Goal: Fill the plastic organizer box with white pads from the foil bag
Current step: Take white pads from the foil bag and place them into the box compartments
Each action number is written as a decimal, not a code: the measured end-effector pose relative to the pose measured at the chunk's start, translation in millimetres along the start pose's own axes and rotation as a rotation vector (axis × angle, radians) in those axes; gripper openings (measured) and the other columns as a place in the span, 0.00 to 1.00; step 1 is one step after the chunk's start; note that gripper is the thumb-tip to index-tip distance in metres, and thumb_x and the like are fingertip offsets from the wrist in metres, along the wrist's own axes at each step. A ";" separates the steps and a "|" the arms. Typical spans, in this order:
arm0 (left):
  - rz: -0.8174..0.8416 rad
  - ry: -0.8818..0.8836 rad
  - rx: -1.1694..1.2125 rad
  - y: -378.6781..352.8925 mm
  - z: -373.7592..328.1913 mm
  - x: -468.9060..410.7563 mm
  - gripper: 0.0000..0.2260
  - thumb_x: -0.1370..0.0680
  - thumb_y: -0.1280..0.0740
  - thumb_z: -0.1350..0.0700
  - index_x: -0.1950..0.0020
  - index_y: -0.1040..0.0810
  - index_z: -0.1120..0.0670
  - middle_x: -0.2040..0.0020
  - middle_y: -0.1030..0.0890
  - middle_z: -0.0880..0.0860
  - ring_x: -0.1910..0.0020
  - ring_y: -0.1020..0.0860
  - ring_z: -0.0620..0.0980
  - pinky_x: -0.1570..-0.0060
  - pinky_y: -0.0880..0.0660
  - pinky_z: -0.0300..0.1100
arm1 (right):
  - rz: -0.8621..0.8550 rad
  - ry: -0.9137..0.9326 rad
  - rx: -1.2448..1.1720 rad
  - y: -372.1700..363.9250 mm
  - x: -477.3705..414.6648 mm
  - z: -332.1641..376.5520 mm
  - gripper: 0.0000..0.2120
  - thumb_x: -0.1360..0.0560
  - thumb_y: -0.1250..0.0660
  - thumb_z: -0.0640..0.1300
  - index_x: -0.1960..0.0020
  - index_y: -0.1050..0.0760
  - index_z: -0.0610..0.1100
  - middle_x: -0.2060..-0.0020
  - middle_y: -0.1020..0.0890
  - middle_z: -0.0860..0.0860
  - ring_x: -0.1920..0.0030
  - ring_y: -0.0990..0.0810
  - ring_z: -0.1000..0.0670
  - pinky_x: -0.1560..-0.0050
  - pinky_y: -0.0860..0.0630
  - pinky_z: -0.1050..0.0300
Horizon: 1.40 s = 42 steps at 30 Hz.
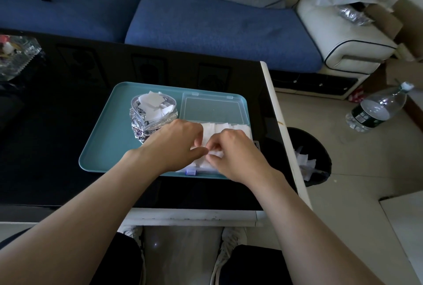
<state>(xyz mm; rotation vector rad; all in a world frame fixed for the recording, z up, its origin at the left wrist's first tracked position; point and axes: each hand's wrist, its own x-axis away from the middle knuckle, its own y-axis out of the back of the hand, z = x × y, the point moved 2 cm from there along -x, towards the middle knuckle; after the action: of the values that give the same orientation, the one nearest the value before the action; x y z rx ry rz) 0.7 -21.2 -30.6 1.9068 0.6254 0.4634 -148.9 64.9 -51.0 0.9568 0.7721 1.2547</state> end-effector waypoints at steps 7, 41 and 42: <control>0.030 0.002 -0.114 -2.3 -5.7 3.3 0.04 0.20 0.31 0.51 0.48 0.21 0.41 0.49 0.18 0.44 0.48 0.18 0.52 0.50 0.19 0.51 | -0.061 -0.009 0.041 -5.2 -5.2 3.2 0.07 0.25 0.23 0.52 0.51 0.17 0.50 0.60 0.21 0.55 0.54 0.19 0.49 0.52 0.23 0.51; -0.296 0.602 -0.148 22.1 84.4 -26.6 0.17 0.18 0.35 0.57 0.29 0.25 0.51 0.36 0.33 0.59 0.37 0.34 0.64 0.38 0.33 0.58 | -0.079 0.108 -0.110 -25.3 -76.6 72.2 0.12 0.19 0.43 0.39 0.44 0.21 0.42 0.47 0.21 0.48 0.47 0.22 0.45 0.42 0.23 0.44; -0.310 0.584 -0.171 22.1 84.6 -27.7 0.16 0.18 0.34 0.57 0.31 0.24 0.51 0.36 0.33 0.59 0.37 0.34 0.64 0.39 0.33 0.57 | -0.090 0.090 -0.101 -27.5 -79.9 72.4 0.09 0.19 0.42 0.40 0.52 0.23 0.42 0.53 0.23 0.48 0.52 0.23 0.46 0.48 0.23 0.45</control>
<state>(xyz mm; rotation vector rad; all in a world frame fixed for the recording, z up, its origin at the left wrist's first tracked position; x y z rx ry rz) 32.1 -106.2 -44.7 1.4705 1.1994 0.8503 -86.1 -26.9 -47.9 0.7801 0.8060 1.2528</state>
